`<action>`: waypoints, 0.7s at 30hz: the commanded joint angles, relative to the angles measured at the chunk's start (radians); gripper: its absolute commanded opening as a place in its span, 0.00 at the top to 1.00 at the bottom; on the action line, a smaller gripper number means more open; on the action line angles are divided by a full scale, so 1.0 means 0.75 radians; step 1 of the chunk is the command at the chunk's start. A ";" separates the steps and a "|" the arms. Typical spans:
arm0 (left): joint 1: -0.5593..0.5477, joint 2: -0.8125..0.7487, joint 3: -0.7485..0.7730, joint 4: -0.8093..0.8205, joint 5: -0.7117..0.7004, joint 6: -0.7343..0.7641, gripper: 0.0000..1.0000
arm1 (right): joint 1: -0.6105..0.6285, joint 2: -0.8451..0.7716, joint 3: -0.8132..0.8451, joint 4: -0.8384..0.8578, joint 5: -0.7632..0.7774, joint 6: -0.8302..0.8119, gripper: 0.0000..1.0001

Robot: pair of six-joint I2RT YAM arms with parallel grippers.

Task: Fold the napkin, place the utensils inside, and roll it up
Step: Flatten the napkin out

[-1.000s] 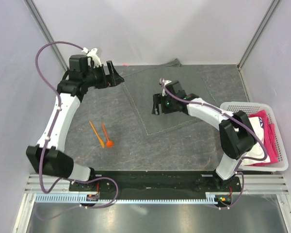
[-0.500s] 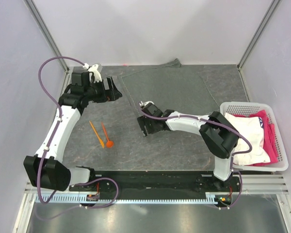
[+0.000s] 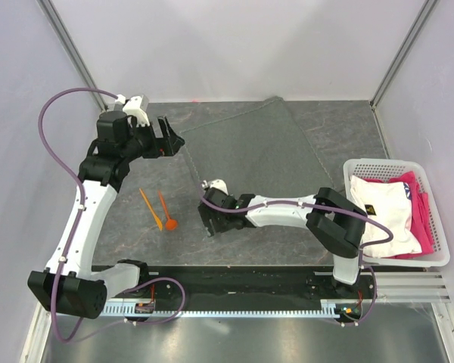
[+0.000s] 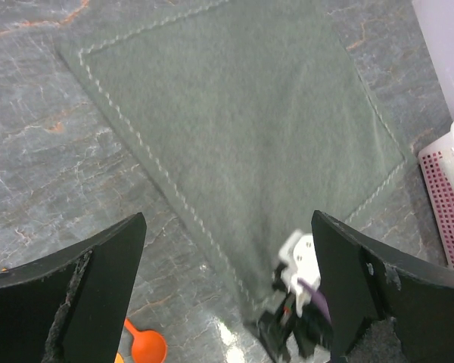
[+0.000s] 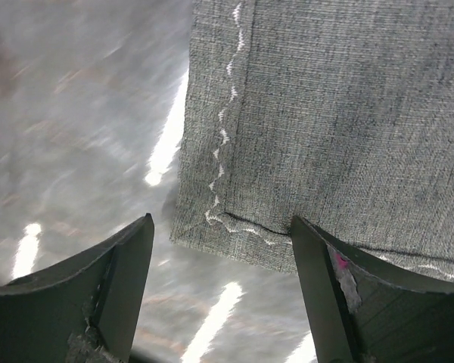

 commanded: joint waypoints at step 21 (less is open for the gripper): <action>0.005 -0.071 -0.062 0.053 -0.216 0.115 0.00 | 0.130 -0.089 0.362 -0.296 0.129 -0.077 0.20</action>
